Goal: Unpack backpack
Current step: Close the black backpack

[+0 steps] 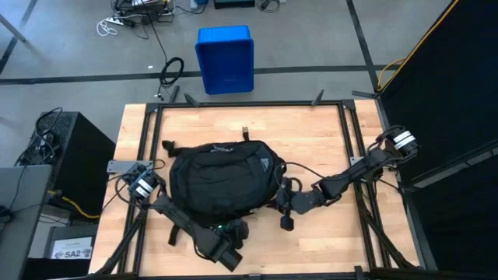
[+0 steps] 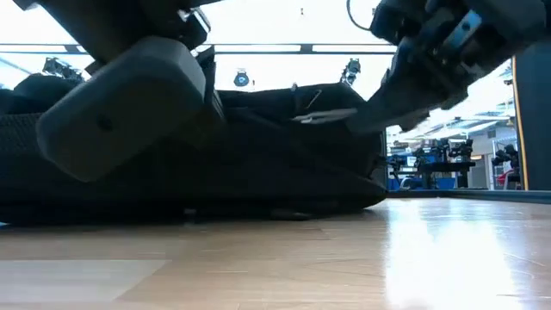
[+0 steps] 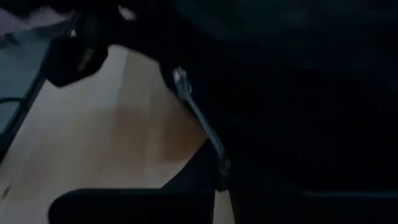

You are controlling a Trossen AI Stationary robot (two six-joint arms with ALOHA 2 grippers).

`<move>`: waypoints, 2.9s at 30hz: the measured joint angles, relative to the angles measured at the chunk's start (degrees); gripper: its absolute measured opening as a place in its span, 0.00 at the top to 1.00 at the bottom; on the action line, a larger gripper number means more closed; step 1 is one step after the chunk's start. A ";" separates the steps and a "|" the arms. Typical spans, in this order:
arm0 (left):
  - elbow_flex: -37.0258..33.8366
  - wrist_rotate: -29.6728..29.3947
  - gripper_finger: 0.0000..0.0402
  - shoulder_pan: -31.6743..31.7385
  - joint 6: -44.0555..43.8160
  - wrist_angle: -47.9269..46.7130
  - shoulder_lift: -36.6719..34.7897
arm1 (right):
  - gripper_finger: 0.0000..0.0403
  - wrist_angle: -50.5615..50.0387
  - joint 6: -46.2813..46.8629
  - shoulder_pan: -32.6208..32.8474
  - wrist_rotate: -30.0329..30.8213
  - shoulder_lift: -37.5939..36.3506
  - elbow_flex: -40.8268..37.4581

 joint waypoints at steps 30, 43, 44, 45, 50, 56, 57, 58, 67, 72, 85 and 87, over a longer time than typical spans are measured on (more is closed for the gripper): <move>9.11 -2.99 0.90 -1.32 2.77 -1.01 0.31 | 1.00 -2.29 -2.02 2.02 4.91 -4.89 -0.30; 10.36 -4.18 0.66 1.51 10.92 10.84 0.22 | 1.00 -1.84 -2.02 2.02 4.02 -4.89 -0.26; 10.25 -3.50 0.66 1.86 12.23 12.30 0.26 | 1.00 -1.83 -2.02 2.02 3.99 -4.89 -0.26; 10.21 -2.92 0.65 2.17 13.52 13.46 0.32 | 1.00 -1.82 -2.04 2.02 3.93 -4.87 -0.26; 10.21 -2.68 0.65 3.46 14.33 14.99 0.33 | 1.00 -1.79 -1.80 2.02 3.63 -4.86 -0.21; 9.52 -1.84 0.65 4.28 8.43 11.29 0.31 | 1.00 -1.79 -1.80 2.02 3.58 -4.83 -0.16; 9.32 -1.80 0.65 4.31 7.51 10.64 0.31 | 1.00 -1.77 -1.82 2.02 3.56 -4.83 -0.15; 9.00 -1.74 0.65 4.33 7.07 10.55 0.31 | 1.00 -1.77 -1.82 2.02 3.50 -4.83 -0.15; 6.54 0.55 0.65 4.46 4.07 10.49 0.31 | 1.00 -1.79 -1.82 2.04 3.45 -4.81 -0.15; 5.99 0.60 0.73 4.52 3.64 10.03 0.31 | 1.00 -1.77 -1.82 2.02 3.37 -4.79 -0.15; 5.97 -0.14 1.00 4.55 6.14 10.78 0.31 | 1.00 -1.66 -1.84 2.04 3.02 -4.79 -0.12; 5.95 -0.07 1.00 4.28 9.05 12.62 0.31 | 1.00 -1.73 -2.30 1.93 3.53 -4.79 -0.12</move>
